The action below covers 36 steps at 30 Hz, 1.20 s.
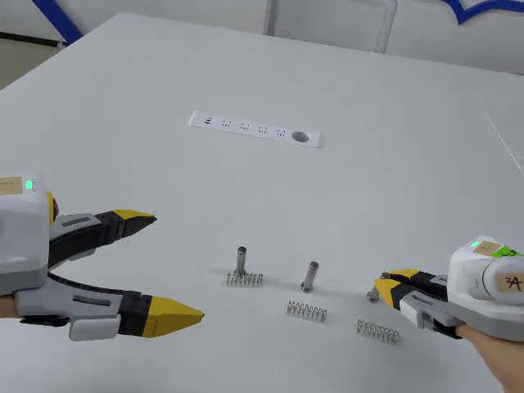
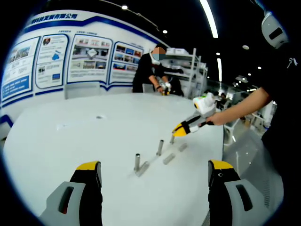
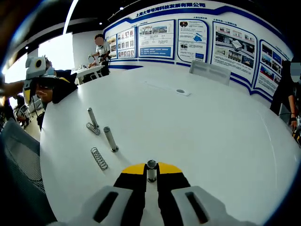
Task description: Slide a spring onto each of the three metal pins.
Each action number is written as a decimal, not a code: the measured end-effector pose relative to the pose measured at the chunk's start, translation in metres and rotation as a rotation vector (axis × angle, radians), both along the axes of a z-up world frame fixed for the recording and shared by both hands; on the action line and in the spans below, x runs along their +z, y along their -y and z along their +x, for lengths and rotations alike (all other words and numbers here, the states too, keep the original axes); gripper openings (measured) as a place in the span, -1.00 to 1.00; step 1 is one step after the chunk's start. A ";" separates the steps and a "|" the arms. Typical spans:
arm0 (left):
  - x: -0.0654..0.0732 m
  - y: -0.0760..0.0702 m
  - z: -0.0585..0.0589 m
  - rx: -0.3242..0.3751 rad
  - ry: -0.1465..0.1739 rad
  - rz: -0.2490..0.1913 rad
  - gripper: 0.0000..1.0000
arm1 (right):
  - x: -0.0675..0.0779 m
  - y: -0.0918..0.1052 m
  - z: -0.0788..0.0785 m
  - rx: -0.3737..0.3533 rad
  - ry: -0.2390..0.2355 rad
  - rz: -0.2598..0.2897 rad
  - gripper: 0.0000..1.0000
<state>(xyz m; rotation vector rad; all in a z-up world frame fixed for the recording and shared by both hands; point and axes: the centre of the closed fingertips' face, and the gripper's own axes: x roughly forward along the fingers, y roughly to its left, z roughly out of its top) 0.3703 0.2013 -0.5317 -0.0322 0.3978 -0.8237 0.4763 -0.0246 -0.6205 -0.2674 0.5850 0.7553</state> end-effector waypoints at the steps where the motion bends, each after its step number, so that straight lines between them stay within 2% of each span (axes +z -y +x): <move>1: 0.000 0.000 0.000 -0.001 -0.001 0.000 0.91 | 0.000 0.000 0.000 0.002 0.000 -0.002 -0.82; 10: -0.003 0.000 -0.003 -0.004 -0.011 0.006 0.91 | 0.003 0.004 -0.002 -0.004 -0.001 0.001 -0.71; 16: -0.001 0.006 0.001 -0.015 -0.010 0.005 0.91 | 0.017 0.012 -0.002 0.001 0.014 0.031 -0.66; 20: 0.001 0.010 0.003 -0.025 -0.005 0.007 0.91 | 0.022 0.018 -0.006 0.033 0.025 0.024 -0.57; 23: -0.001 0.012 0.004 -0.030 -0.007 0.008 0.91 | 0.016 0.018 -0.020 0.122 -0.012 0.022 -0.55; 26: 0.000 0.015 0.005 -0.024 -0.014 -0.014 0.91 | 0.003 0.018 -0.040 0.231 -0.049 -0.022 -0.55; 30: -0.001 0.018 0.008 -0.025 -0.019 -0.016 0.91 | -0.008 0.017 -0.051 0.279 -0.058 -0.035 -0.53; 36: -0.002 0.021 0.009 -0.038 -0.029 -0.006 0.90 | -0.023 0.013 -0.059 0.317 -0.115 -0.032 -0.51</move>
